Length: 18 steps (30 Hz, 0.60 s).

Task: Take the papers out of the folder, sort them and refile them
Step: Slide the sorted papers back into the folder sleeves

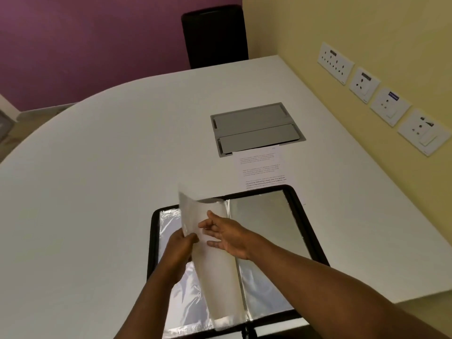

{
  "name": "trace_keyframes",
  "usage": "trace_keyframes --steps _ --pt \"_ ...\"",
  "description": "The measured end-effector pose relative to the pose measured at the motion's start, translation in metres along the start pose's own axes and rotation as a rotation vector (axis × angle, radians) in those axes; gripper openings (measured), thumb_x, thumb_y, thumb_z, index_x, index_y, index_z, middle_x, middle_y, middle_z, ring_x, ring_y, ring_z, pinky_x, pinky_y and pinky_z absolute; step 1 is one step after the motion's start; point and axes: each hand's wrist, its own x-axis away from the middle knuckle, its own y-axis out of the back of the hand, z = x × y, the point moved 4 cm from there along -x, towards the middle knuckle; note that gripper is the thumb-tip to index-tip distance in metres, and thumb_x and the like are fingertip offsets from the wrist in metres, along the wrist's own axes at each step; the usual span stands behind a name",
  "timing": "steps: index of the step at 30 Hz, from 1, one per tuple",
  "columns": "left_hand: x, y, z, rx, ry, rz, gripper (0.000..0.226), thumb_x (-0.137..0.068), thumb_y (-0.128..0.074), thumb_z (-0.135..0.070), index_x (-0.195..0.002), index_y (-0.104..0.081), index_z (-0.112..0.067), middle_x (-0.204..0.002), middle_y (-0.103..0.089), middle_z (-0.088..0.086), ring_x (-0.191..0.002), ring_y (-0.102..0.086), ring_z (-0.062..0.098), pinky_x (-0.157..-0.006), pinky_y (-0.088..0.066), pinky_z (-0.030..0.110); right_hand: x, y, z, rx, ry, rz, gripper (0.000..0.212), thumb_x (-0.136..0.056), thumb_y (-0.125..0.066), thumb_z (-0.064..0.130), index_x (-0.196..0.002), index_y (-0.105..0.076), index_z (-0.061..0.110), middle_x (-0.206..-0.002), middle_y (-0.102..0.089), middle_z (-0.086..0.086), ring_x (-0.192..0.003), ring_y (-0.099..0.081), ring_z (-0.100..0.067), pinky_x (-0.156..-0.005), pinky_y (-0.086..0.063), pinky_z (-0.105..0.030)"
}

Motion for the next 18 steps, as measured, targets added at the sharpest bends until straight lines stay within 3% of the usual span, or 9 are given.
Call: trace_keyframes --steps 2,6,9,14,16,18 --pt "0.002 0.021 0.005 -0.005 0.017 -0.108 0.025 -0.093 -0.048 -0.004 -0.106 -0.065 -0.017 -0.098 -0.071 0.009 -0.093 -0.067 0.030 -0.074 -0.056 0.039 -0.004 -0.008 -0.005 0.166 0.032 -0.013 0.042 -0.098 -0.045 0.051 -0.116 -0.062 0.018 -0.138 -0.051 -0.001 -0.131 -0.044 -0.013 -0.109 -0.039 -0.035" --pt "-0.009 0.062 0.024 -0.176 0.058 -0.310 0.013 -0.088 -0.057 -0.003 -0.094 -0.065 -0.011 -0.088 -0.066 0.006 -0.081 -0.063 0.027 -0.069 -0.051 0.034 -0.009 -0.001 -0.017 0.822 0.190 -0.206 0.037 -0.096 -0.052 0.046 -0.122 -0.060 0.021 -0.133 -0.058 0.004 -0.123 -0.053 -0.015 -0.105 -0.041 -0.032" --pt "-0.023 0.081 0.046 -0.332 0.093 -0.334 0.015 -0.087 -0.064 -0.009 -0.102 -0.065 -0.009 -0.095 -0.066 0.008 -0.085 -0.064 0.029 -0.078 -0.056 0.041 -0.009 0.018 -0.038 1.135 0.236 -0.216 0.043 -0.097 -0.052 0.038 -0.137 -0.050 0.020 -0.151 -0.040 0.002 -0.137 -0.039 -0.015 -0.111 -0.031 -0.029" --pt "-0.042 0.093 0.078 -0.516 0.143 -0.429 0.015 -0.083 -0.065 -0.017 -0.092 -0.067 -0.005 -0.090 -0.068 0.012 -0.087 -0.063 0.033 -0.083 -0.053 0.041 -0.009 0.046 -0.075 1.410 0.063 -0.095 0.061 -0.100 -0.044 0.043 -0.153 -0.023 0.022 -0.162 -0.010 0.004 -0.148 -0.013 -0.014 -0.118 -0.017 -0.033" --pt "-0.044 0.090 0.082 -0.574 0.148 -0.484 0.016 -0.082 -0.061 -0.016 -0.095 -0.066 -0.007 -0.093 -0.068 0.011 -0.092 -0.061 0.035 -0.081 -0.050 0.037 -0.008 0.052 -0.076 1.415 0.091 -0.092 0.060 -0.099 -0.045 0.042 -0.153 -0.025 0.021 -0.162 -0.012 0.005 -0.147 -0.014 -0.014 -0.118 -0.017 -0.033" --pt "-0.043 0.086 0.083 -0.578 0.189 -0.552 0.023 -0.081 -0.058 -0.013 -0.103 -0.063 -0.010 -0.100 -0.067 0.014 -0.094 -0.060 0.037 -0.082 -0.048 0.037 -0.008 0.058 -0.070 1.359 0.171 -0.155 0.054 -0.099 -0.047 0.040 -0.148 -0.035 0.021 -0.157 -0.028 0.003 -0.144 -0.025 -0.015 -0.116 -0.021 -0.030"
